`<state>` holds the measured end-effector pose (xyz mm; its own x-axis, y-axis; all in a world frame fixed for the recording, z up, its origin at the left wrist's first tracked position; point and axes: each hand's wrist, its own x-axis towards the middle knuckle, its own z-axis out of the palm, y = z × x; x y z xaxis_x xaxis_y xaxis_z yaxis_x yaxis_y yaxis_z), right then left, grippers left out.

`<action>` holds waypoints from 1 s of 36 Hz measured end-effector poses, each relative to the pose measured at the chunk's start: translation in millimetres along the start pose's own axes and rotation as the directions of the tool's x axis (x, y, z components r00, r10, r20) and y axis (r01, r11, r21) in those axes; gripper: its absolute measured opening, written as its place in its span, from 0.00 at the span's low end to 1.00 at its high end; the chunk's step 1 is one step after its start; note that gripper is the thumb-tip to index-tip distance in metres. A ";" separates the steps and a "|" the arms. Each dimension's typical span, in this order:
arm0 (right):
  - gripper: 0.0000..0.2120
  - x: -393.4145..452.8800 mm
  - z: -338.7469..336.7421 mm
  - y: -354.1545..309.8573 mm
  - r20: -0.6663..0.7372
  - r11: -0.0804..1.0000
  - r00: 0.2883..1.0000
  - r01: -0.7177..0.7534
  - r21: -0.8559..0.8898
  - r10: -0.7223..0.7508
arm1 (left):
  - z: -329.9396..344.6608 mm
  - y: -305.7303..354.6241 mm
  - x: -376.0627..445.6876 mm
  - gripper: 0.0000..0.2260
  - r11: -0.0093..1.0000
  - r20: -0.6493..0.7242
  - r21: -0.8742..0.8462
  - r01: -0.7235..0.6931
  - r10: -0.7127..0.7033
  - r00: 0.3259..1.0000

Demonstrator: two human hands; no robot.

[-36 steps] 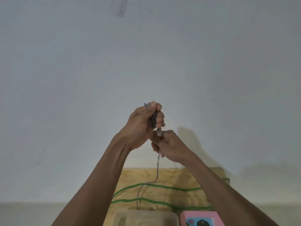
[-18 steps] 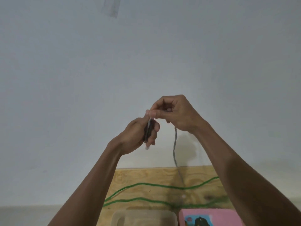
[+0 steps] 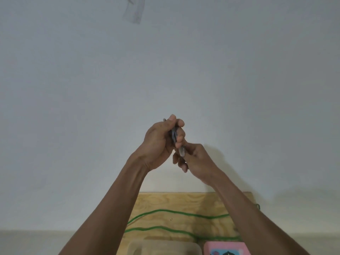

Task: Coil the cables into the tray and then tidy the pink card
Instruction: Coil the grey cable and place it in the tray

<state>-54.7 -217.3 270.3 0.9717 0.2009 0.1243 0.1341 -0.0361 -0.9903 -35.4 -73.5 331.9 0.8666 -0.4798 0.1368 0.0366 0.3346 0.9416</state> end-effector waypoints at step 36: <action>0.12 12.5 -20.8 -13.9 0.053 0.983 0.995 0.074 0.169 -0.085 | 7.1 -16.0 -19.8 0.15 0.967 0.290 -0.197 0.162 -0.101 0.952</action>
<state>-40.4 -234.7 286.9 0.9451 0.2552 0.2040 0.1713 0.1447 -0.9745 -56.6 -75.1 316.3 0.6770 -0.7253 0.1244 0.2744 0.4057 0.8719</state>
